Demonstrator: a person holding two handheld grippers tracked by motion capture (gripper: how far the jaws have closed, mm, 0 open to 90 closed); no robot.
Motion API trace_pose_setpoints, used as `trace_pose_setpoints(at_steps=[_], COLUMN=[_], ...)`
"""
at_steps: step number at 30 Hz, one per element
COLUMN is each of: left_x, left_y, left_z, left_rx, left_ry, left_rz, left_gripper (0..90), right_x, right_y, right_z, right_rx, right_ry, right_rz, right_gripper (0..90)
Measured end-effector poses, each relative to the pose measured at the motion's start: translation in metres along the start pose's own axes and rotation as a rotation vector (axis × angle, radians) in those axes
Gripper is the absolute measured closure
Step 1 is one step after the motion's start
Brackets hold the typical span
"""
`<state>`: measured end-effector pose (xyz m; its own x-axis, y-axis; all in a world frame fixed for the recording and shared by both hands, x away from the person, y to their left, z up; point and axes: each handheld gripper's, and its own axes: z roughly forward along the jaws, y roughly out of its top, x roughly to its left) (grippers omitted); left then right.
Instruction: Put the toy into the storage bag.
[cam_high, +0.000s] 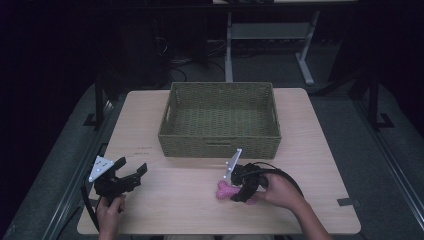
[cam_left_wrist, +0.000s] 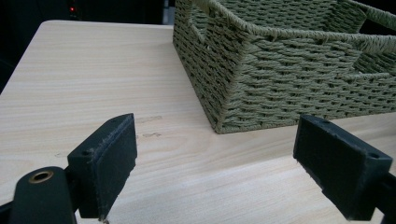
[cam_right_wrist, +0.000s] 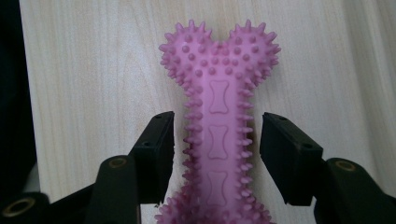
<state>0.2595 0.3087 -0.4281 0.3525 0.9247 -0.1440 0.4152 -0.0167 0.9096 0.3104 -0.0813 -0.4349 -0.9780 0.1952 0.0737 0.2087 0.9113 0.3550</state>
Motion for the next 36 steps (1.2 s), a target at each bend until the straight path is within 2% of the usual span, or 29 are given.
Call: trace_pose_setpoints(at_steps=[36], left_x=[0.0010], left_y=[0.0001], left_z=[-0.0008], left_rx=[-0.002], left_ry=[0.000], left_rz=[-0.002], left_gripper=[13.0], right_x=[0.0009], right_y=[0.0001], right_z=[0.0029], right_rx=[0.018], right_ry=[-0.002], right_rz=[-0.022], right_gripper=[57.2])
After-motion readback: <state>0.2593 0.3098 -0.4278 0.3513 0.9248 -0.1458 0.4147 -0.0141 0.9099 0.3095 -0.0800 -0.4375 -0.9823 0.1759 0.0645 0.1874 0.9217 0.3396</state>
